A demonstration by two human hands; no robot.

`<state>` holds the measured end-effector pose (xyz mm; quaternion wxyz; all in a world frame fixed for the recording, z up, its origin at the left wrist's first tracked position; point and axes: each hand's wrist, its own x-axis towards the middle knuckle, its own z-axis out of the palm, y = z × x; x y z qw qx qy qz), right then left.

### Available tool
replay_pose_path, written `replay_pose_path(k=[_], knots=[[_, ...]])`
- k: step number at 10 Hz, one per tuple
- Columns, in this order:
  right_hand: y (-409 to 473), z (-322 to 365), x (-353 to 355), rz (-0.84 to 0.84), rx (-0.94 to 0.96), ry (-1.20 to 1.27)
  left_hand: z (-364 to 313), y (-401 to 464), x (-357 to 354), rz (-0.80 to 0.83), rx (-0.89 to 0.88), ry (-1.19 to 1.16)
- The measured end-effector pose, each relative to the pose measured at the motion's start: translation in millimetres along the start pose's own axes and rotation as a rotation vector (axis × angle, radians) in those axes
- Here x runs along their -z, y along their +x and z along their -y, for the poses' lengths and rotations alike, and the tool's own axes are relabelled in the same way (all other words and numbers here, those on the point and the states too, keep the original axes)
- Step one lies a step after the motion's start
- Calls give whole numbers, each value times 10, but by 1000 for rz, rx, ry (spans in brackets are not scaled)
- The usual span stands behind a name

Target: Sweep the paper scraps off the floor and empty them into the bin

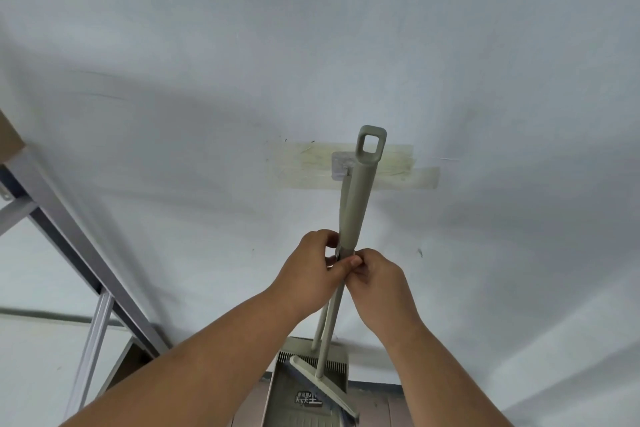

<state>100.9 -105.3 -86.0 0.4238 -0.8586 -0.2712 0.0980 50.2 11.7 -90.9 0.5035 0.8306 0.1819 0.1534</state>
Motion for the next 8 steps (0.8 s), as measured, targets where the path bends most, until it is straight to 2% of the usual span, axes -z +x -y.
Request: replay_pose_path(k=[5,7,8], knots=[[-24,-52,70,40,-13,35,76,-47,-28,31,31,57],[-49,-75,158,64,-45,-67,47,-144,18,-29,18,156],[-69,-74,319,0,-43,-163,34,-193,150,-94,-17,249]])
